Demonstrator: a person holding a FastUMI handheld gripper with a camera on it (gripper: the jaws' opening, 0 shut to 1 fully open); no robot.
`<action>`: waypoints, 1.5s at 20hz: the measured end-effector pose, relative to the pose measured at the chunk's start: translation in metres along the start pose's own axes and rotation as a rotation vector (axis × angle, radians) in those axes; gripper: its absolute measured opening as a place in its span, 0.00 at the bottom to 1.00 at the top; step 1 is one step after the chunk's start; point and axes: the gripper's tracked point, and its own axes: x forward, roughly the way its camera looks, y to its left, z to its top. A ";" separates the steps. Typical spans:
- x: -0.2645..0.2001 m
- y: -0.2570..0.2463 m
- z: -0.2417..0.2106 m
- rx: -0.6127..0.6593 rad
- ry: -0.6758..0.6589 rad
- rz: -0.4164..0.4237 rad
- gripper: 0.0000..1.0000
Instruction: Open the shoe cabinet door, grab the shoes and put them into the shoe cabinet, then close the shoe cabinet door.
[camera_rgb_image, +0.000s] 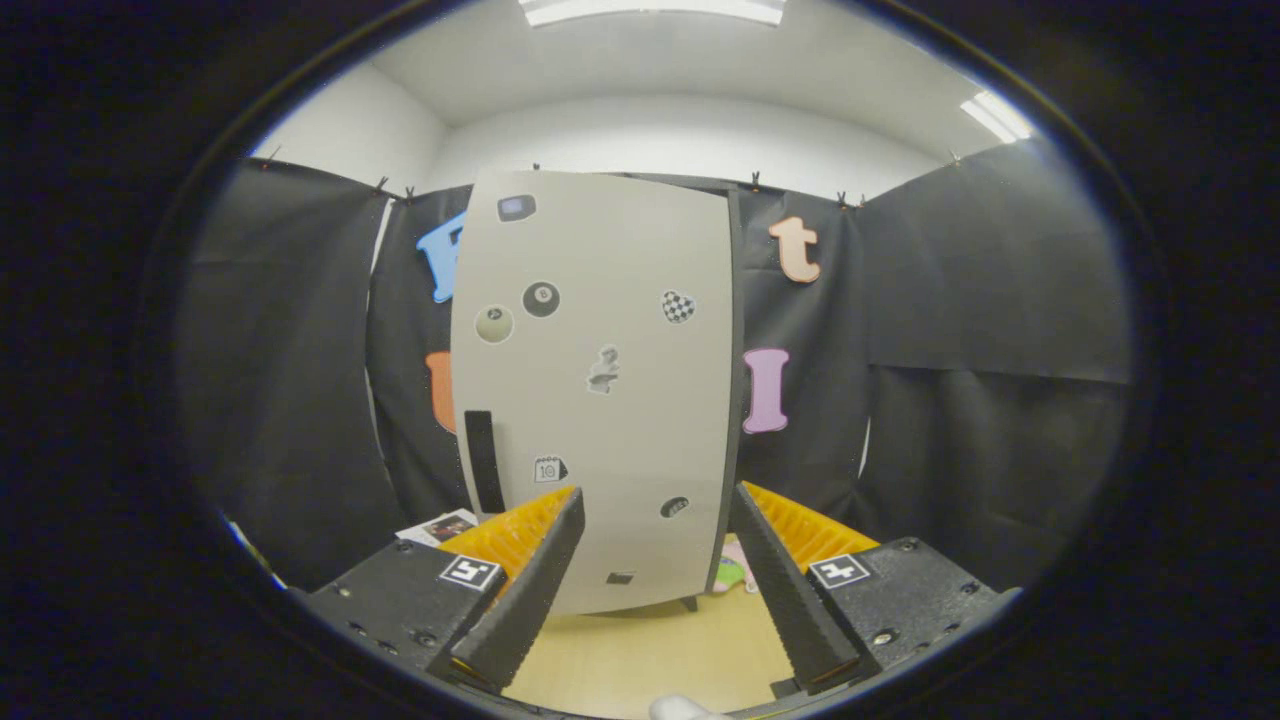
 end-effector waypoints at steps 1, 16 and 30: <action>-0.009 -0.002 0.001 -0.002 -0.004 -0.011 0.97; -0.072 -0.003 -0.017 -0.017 0.000 0.000 0.97; -0.067 -0.023 -0.021 -0.005 0.002 -0.025 0.97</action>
